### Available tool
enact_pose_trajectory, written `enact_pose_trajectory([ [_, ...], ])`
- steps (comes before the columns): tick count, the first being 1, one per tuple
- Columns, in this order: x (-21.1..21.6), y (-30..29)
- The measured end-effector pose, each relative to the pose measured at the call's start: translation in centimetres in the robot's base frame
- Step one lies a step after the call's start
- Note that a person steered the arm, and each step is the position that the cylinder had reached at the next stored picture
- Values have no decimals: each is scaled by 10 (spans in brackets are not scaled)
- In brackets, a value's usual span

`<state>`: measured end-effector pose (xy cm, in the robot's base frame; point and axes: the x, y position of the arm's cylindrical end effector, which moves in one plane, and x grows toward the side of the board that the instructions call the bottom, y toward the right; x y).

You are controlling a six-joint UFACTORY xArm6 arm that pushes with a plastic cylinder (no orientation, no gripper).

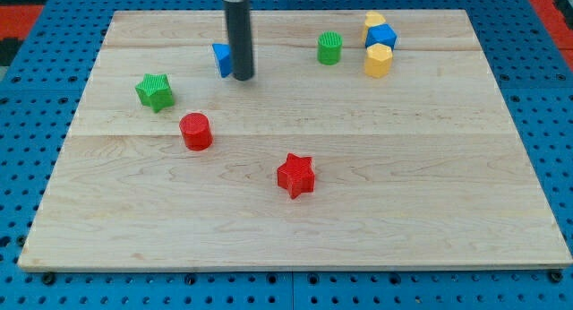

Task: Separate the blue cube and hexagon from the yellow heart

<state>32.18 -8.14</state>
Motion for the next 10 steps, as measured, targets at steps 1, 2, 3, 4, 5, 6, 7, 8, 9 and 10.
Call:
enact_pose_trajectory([
  [1, -23, 14],
  [2, -4, 94],
  [3, -4, 170],
  [4, 4, 175],
  [5, 15, 175],
  [6, 48, 209],
  [7, 27, 258],
  [8, -37, 286],
  [9, -104, 289],
  [10, -121, 257],
])
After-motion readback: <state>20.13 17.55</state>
